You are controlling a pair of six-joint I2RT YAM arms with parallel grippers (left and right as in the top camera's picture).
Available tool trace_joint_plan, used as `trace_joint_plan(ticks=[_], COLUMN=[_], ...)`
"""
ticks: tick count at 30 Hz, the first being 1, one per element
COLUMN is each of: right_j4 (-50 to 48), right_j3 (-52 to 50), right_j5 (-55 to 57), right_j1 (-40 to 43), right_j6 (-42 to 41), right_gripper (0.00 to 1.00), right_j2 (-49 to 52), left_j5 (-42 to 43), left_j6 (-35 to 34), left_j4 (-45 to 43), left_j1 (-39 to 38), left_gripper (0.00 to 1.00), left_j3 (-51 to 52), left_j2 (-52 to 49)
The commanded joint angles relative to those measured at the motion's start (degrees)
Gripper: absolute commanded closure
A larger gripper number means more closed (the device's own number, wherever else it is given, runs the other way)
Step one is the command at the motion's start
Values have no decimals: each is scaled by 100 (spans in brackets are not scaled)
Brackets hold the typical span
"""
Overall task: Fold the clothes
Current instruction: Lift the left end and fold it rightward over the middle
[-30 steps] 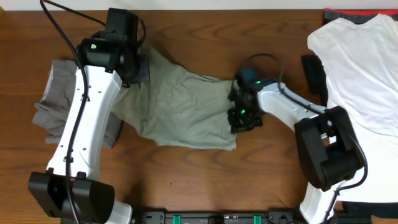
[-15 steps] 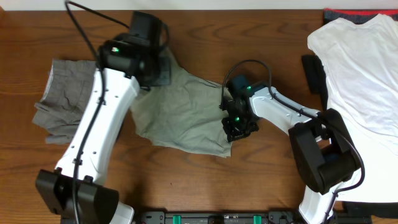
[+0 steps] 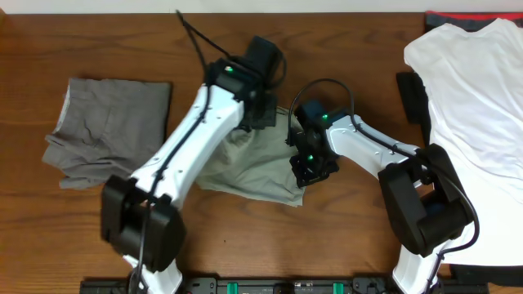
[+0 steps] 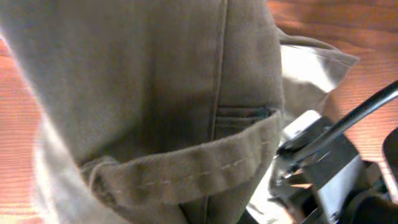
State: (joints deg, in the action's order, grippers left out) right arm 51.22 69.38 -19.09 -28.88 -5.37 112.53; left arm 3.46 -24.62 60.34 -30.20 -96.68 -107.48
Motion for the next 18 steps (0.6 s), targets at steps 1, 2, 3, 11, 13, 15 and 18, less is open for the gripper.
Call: trace_joint_plan(ticks=[1, 2, 3, 11, 13, 15, 18], right_j4=[-46, -46, -46, 79, 177, 271, 411], right_j3=[-107, -107, -107, -103, -103, -103, -103], right_j5=[280, 282, 284, 490, 693, 1008, 1539], right_j1=[-81, -81, -81, 26, 144, 337, 750], right_j6=[125, 125, 125, 267, 203, -105, -636], right_gripper=[85, 84, 82, 53, 52, 51, 50], right_j2=[61, 61, 61, -262, -507, -789, -1257], left_j5=[212, 212, 212, 212, 212, 212, 214], left_j6=[-472, -507, -535, -592, -592, -592, -597], left_j4=[-103, -146, -195, -286, -282, -280, -282], left_j1=[-173, -212, -240, -258, -258, -262, -269], left_gripper=[94, 94, 94, 94, 94, 94, 94], left_j3=[-105, -105, -105, -105, -105, -105, -105], left_j2=[-33, -37, -39, -39, -39, -39, -39])
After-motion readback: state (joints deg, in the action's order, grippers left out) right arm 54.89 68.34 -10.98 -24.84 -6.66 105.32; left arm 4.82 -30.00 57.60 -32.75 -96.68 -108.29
